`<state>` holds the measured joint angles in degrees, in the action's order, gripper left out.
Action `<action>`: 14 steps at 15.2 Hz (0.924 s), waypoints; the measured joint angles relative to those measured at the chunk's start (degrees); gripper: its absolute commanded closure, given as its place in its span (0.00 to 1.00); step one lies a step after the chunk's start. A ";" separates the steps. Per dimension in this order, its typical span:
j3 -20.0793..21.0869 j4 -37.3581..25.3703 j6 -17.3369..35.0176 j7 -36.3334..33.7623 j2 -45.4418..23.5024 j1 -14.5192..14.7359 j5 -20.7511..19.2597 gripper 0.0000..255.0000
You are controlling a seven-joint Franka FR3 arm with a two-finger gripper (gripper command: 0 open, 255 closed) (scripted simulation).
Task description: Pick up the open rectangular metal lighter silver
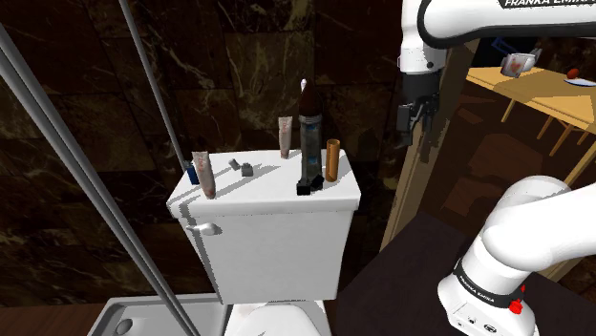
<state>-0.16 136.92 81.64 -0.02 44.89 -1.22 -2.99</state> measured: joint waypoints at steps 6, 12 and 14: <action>5.17 -1.42 5.54 -5.55 -4.07 1.22 1.86 0.00; 12.70 -4.46 13.42 -14.01 -10.90 2.24 2.38 0.00; 15.20 -6.00 16.15 -16.92 -14.00 2.22 1.74 0.00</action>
<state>15.04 130.92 97.79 -16.94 30.90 1.00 -1.25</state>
